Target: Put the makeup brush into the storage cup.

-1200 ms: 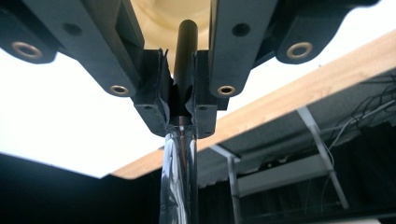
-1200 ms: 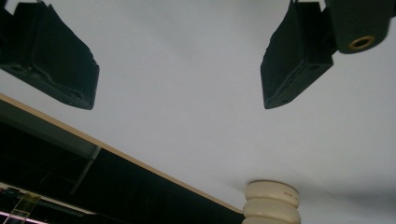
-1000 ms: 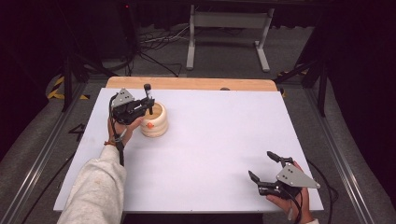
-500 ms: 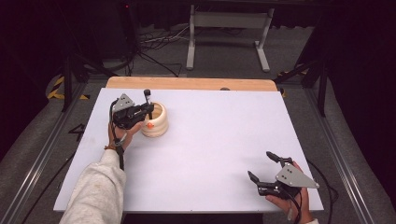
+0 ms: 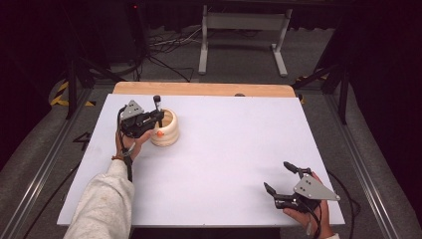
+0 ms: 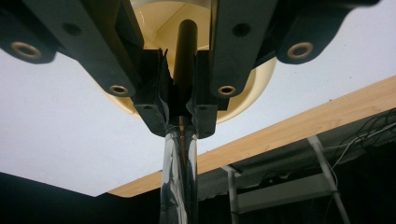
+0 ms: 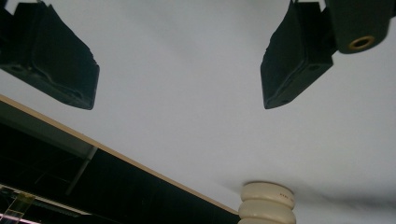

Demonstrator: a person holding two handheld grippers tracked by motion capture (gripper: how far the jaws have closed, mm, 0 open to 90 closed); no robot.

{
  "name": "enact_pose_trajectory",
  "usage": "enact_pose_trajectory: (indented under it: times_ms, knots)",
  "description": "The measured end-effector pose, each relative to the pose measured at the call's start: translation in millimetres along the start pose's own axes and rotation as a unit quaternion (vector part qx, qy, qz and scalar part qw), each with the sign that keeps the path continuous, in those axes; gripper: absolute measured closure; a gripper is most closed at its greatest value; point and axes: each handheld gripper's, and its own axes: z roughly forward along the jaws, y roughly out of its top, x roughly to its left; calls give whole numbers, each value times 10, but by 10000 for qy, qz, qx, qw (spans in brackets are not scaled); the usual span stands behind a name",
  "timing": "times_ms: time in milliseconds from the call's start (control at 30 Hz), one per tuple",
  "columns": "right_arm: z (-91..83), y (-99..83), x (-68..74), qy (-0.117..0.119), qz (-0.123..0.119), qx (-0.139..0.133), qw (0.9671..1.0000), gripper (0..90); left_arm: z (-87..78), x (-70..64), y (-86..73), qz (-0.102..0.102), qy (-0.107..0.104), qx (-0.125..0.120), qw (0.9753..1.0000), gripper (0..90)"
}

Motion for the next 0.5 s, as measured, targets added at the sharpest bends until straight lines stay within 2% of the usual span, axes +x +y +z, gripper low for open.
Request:
enact_pose_trajectory:
  times_ms: [500]
  knots:
    - [3,-1,3,25,-16,22,10000,126,-32,-12,22,43,26,-11,10000,787]
